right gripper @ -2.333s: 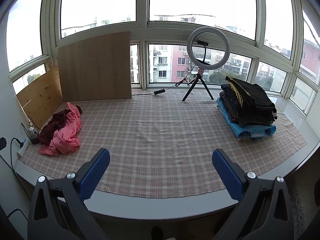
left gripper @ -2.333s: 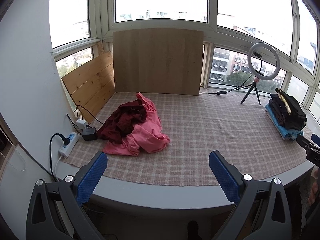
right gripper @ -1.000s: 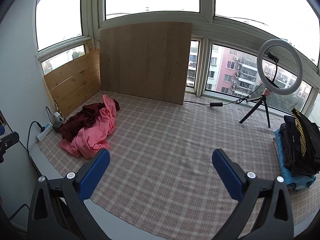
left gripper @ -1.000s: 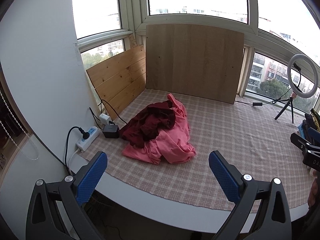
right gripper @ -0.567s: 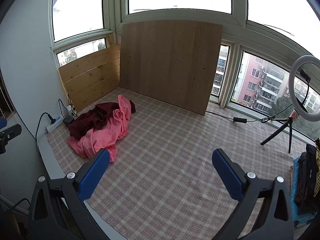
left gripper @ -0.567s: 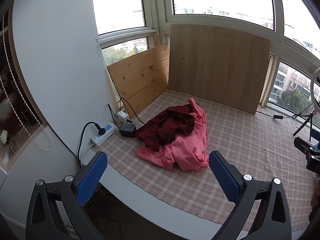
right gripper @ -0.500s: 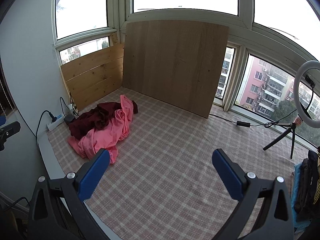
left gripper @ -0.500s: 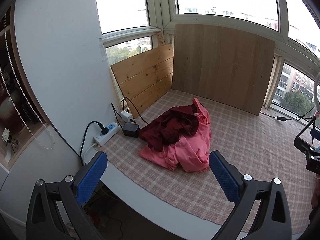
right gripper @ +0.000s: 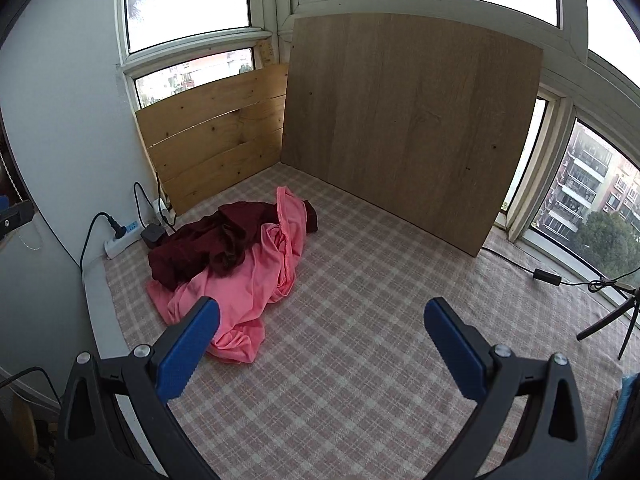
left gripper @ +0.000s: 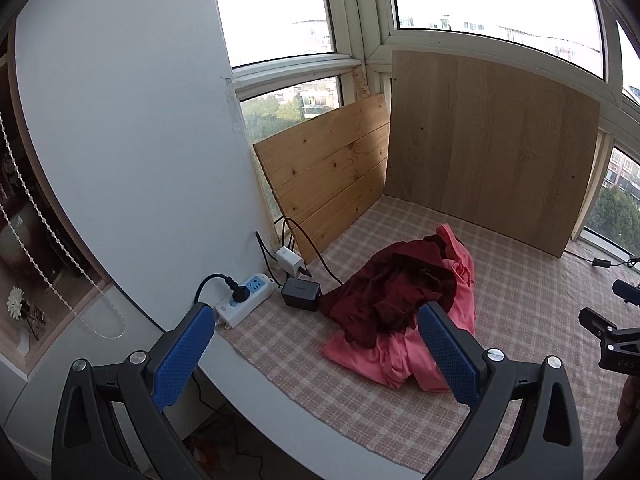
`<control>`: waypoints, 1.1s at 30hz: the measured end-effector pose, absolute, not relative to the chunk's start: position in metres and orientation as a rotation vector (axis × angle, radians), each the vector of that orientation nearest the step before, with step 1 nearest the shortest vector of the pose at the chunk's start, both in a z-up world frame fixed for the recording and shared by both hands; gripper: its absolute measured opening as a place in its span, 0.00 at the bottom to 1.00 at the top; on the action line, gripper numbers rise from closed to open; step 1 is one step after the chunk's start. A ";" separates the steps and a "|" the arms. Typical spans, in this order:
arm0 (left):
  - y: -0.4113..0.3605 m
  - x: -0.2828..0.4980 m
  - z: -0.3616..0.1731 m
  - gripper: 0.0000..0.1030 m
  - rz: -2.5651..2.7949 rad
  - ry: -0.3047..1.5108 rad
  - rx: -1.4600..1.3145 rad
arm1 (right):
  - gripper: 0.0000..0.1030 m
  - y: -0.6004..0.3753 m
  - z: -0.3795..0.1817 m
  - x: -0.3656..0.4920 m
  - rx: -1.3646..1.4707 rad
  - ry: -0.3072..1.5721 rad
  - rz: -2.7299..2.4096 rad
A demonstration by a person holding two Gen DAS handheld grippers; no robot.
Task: Fold clothes
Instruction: 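Move both grippers toward the crumpled pink shirt on the cloth, then grasp the pink shirt with the right gripper and lift it up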
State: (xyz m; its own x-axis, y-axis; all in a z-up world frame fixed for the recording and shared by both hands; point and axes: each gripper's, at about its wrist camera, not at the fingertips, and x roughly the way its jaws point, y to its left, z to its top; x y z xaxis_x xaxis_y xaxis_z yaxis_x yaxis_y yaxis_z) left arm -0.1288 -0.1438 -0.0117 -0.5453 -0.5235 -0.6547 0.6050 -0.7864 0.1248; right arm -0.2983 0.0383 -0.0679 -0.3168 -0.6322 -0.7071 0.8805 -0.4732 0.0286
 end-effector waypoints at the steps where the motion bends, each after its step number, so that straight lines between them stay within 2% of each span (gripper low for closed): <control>1: -0.154 -0.131 -0.014 0.99 -2.305 0.160 0.927 | 1.00 0.029 -0.076 -0.298 0.837 0.458 -1.912; 9: -0.217 -0.146 -0.044 0.99 -2.311 0.217 1.016 | 1.00 -0.056 -0.175 -0.270 1.071 0.467 -1.678; 14: -0.238 -0.150 -0.051 0.99 -2.348 0.232 1.040 | 0.99 -0.103 -0.233 -0.236 1.117 0.648 -1.628; 15: -0.241 -0.150 -0.051 0.99 -2.355 0.232 1.040 | 0.95 -0.110 -0.242 -0.231 1.114 0.699 -1.630; 17: -0.249 -0.151 -0.050 0.99 -2.368 0.239 1.034 | 0.65 -0.123 -0.256 -0.225 1.141 0.786 -1.617; 18: -0.252 -0.151 -0.050 0.99 -2.375 0.245 1.029 | 0.27 -0.127 -0.260 -0.225 1.178 0.776 -1.586; 19: -0.256 -0.150 -0.049 0.99 -2.381 0.251 1.023 | 0.15 -0.130 -0.261 -0.227 1.224 0.747 -1.547; 22: -0.267 -0.148 -0.047 0.99 -2.391 0.264 1.005 | 0.12 -0.137 -0.238 -0.234 1.217 0.704 -1.545; 25: -0.278 -0.146 -0.045 0.99 -2.396 0.287 0.989 | 0.11 -0.137 -0.178 -0.252 1.132 0.569 -1.609; 33: -0.281 -0.153 -0.029 0.99 -2.479 0.307 0.939 | 0.11 -0.090 0.064 -0.279 0.670 0.282 -1.861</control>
